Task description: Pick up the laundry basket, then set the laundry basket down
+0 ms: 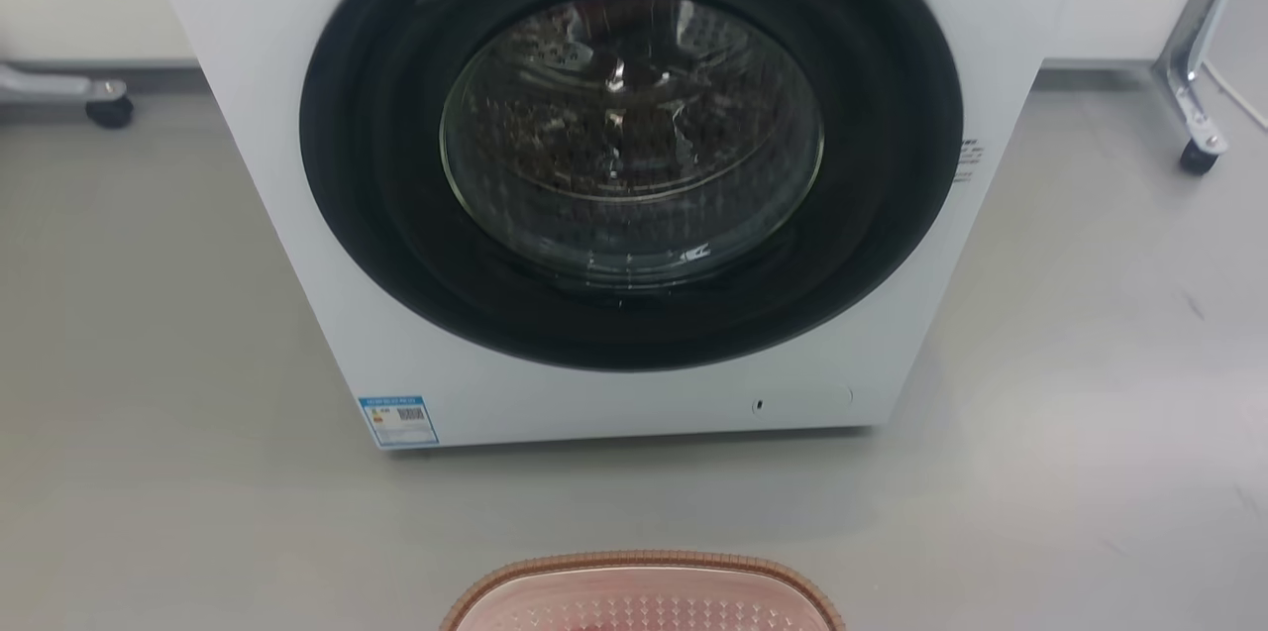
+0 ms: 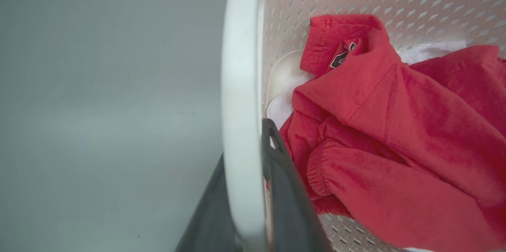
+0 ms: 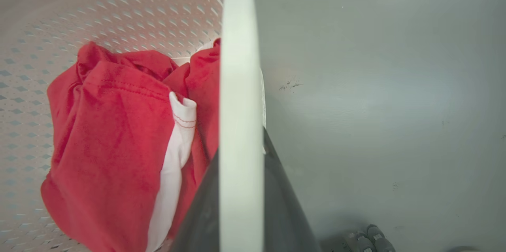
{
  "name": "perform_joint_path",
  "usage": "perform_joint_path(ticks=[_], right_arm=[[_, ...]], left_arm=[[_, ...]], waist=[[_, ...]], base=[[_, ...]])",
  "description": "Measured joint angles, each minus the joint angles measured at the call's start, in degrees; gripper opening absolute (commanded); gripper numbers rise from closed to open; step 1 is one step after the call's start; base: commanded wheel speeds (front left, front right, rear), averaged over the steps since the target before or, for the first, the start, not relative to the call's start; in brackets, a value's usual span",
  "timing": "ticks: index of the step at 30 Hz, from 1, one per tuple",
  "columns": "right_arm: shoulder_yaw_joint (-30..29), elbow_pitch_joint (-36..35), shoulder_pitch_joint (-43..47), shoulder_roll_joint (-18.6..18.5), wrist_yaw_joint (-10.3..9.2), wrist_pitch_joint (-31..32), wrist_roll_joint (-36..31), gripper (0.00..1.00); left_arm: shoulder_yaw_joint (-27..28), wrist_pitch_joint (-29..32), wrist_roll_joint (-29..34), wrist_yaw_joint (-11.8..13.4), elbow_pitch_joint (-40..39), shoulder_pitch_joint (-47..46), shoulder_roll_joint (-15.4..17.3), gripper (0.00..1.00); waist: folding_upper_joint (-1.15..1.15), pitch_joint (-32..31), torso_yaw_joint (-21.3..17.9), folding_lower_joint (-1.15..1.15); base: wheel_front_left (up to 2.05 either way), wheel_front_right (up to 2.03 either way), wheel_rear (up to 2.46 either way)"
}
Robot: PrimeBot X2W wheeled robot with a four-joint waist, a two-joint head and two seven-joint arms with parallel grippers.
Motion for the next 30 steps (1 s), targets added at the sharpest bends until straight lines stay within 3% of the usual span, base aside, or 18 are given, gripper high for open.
perform_joint_path(ticks=[9, 30], right_arm=[[0.90, 0.23, 0.13, -0.14, 0.00, 0.53, 2.43, 0.00], [3.97, 1.02, 0.09, -0.20, -0.01, 0.93, 5.78, 0.00]], left_arm=[[-1.05, 1.27, -0.93, 0.57, -0.83, 0.55, 0.11, 0.00], [-2.99, 2.41, -2.81, 1.53, -1.36, 1.18, 0.36, 0.00]], waist=[[0.00, -2.98, -0.60, 0.01], [0.01, -3.05, -0.52, 0.02]], base=[[0.00, 0.00, 0.00], [0.00, 0.00, 0.00]])
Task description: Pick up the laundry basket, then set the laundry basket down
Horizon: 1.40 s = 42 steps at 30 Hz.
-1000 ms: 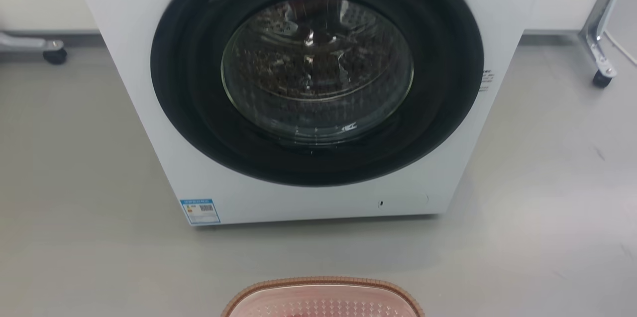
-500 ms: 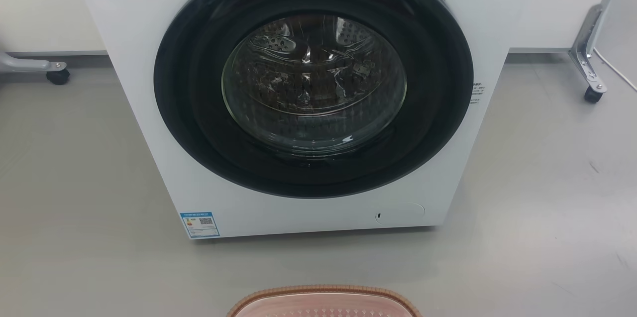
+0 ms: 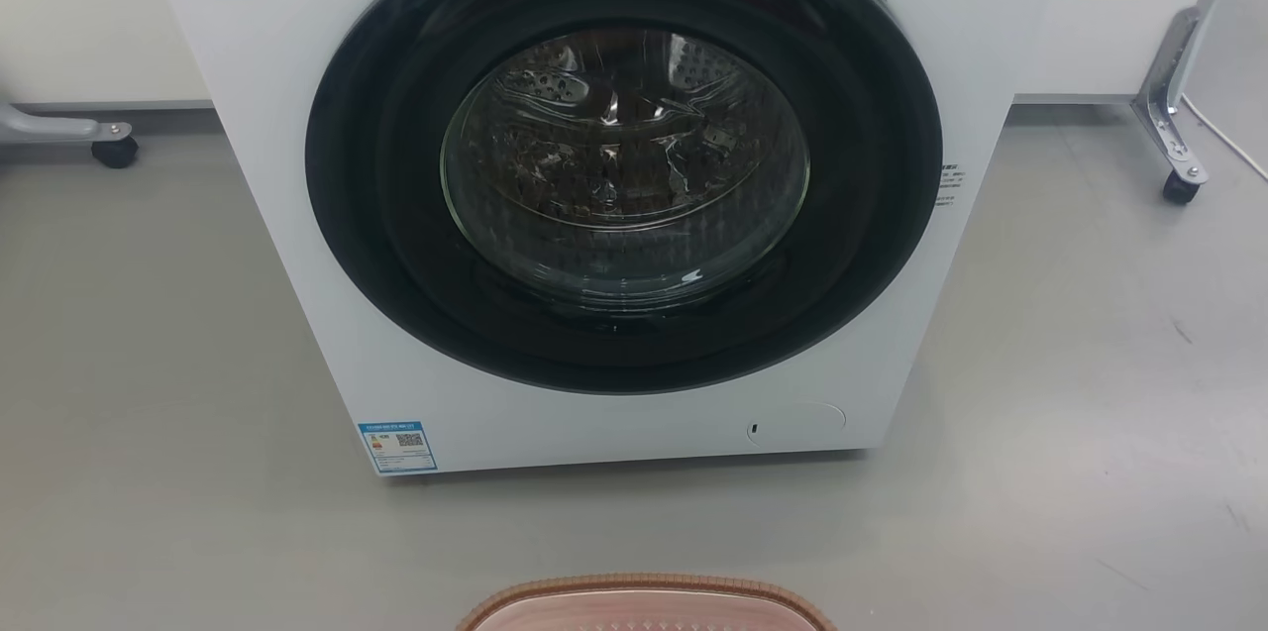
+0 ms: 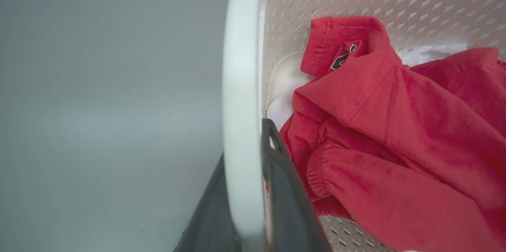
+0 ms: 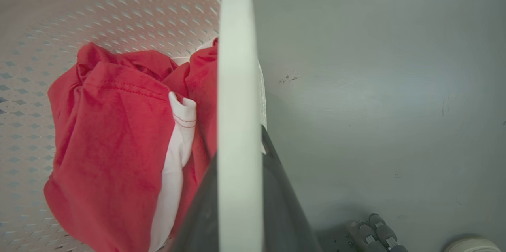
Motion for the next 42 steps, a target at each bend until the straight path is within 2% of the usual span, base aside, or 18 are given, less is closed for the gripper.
perform_joint_path(ticks=[26, 34, 42], right_arm=[[3.04, 0.55, -0.10, 0.00, 0.00, -1.12, 3.10, 0.00], [3.35, 0.93, -2.46, -0.01, 0.00, -2.61, 3.09, 0.00], [1.97, 2.27, -10.29, 0.03, 0.02, -4.41, 3.05, 0.00]], left_arm=[[-1.36, -0.05, -1.24, 0.58, -0.14, 0.24, 0.13, 0.00], [-0.13, -0.79, -2.54, 1.48, -1.40, -0.47, 0.19, 0.00], [1.26, -2.08, -3.38, 1.93, -2.12, -7.43, 0.19, 0.00]], waist=[[0.01, 0.13, -0.05, 0.00], [0.01, 3.33, 0.01, 0.00], [0.01, 9.01, 0.11, 0.01]], base=[[0.00, 0.00, 0.00], [0.00, 0.00, 0.00], [0.00, 0.00, 0.00]])
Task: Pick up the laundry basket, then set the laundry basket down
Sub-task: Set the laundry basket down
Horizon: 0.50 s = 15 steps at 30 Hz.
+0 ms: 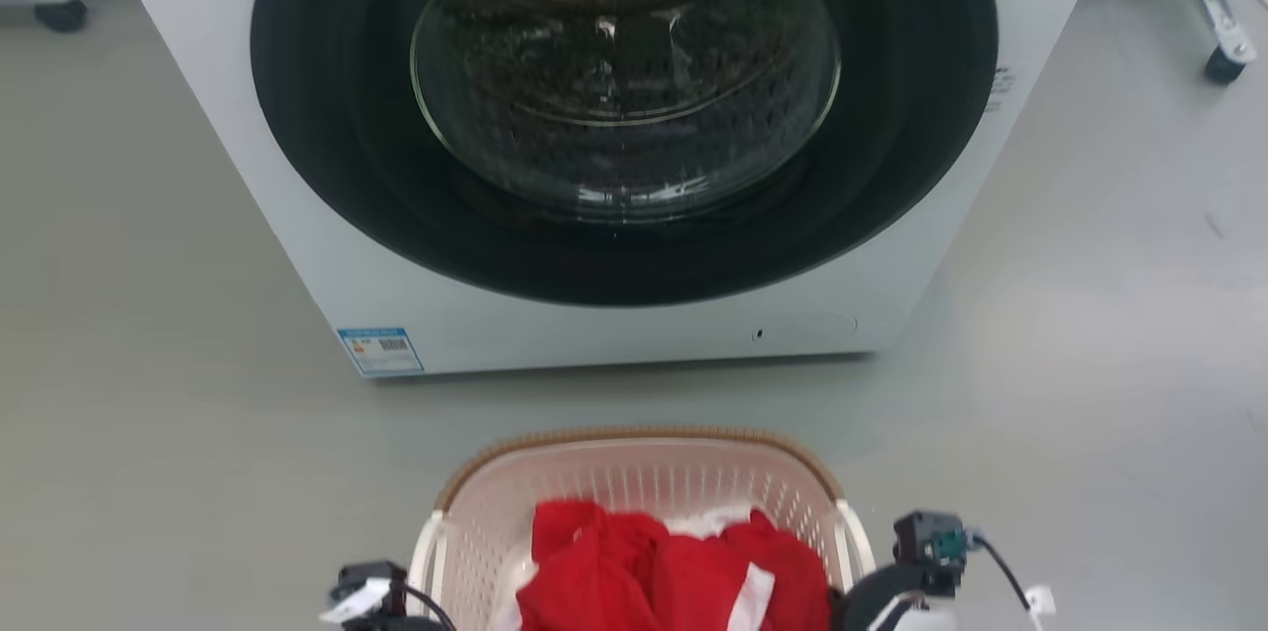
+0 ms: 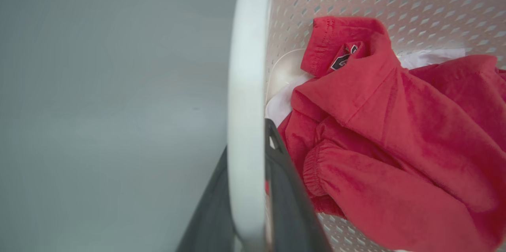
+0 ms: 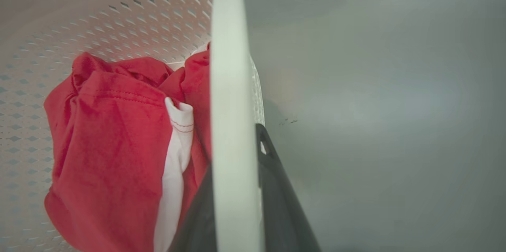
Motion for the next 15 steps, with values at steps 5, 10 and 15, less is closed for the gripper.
perform_joint_path(ticks=[5, 10, 15], right_arm=[[-0.87, 0.42, -5.20, 0.09, 0.05, -1.47, -0.09, 0.00], [-1.21, 1.32, -9.81, 0.16, 0.07, -2.75, -0.70, 0.00], [-1.45, 2.33, -14.14, 0.21, 0.08, -3.78, -2.03, 0.00]], left_arm=[[0.99, -1.24, -0.07, 0.14, -0.68, -4.20, 0.47, 0.00], [1.53, -2.41, -0.05, 0.56, -1.26, -8.06, 0.75, 0.00], [1.97, -3.47, 0.13, 0.68, -1.68, -11.75, 0.88, 0.00]], waist=[[0.00, 3.98, 0.18, 0.00], [0.00, 8.09, 0.41, 0.01], [0.00, 12.26, 0.67, 0.01]], base=[[0.00, 0.00, 0.00], [0.00, 0.00, 0.00], [0.00, 0.00, 0.00]])
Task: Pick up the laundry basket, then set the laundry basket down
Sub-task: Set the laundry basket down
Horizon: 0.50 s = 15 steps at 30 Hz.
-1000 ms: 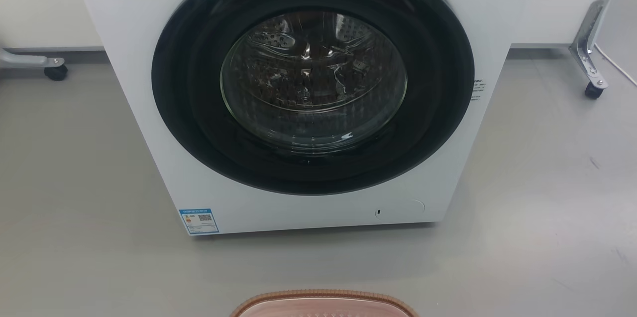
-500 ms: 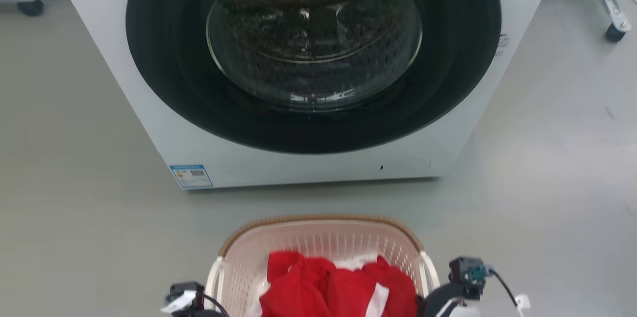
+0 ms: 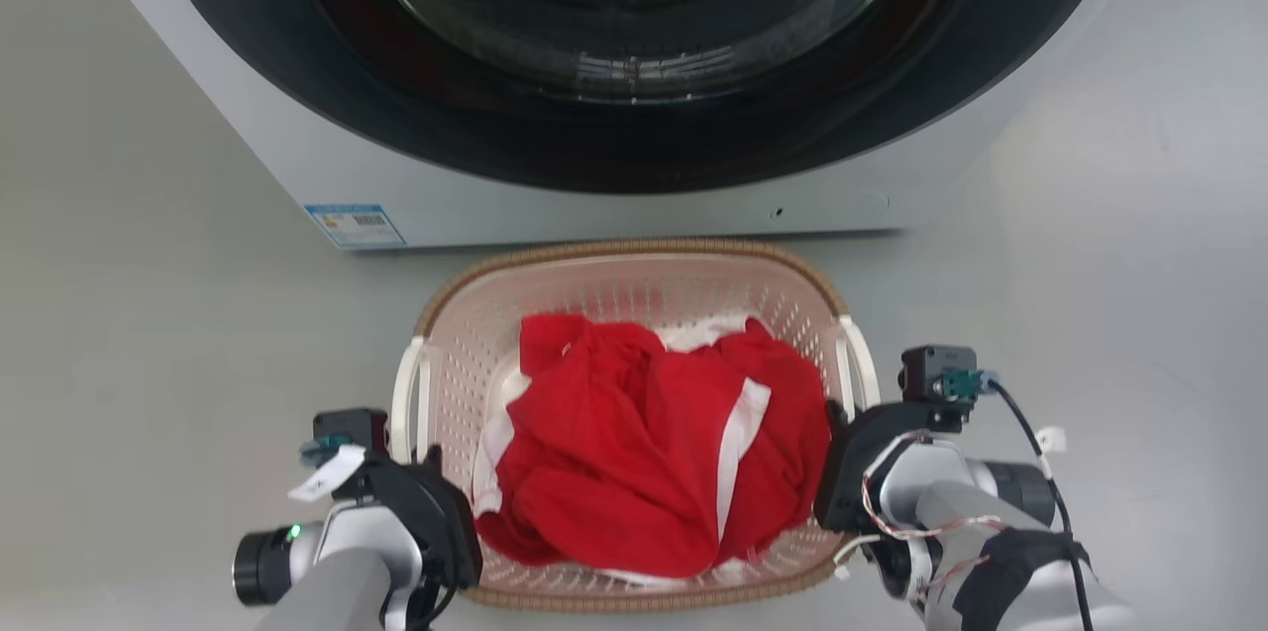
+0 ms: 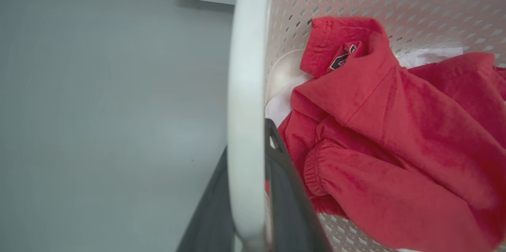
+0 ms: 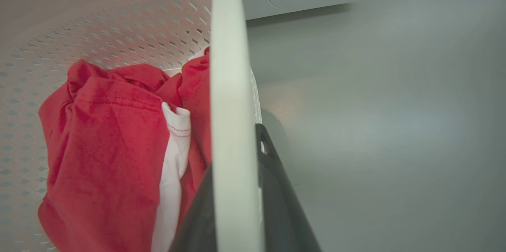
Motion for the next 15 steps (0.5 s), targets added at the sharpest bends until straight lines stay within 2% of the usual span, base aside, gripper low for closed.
perform_joint_path(ticks=[15], right_arm=[[-0.02, 3.26, -11.18, -0.01, 0.08, -2.93, -2.79, 0.00]], left_arm=[[0.13, -3.03, 1.96, 0.88, -0.87, -9.64, -0.01, 0.00]], waist=[[0.00, 12.71, 1.08, -0.01]], base=[[0.00, 0.00, 0.00]])
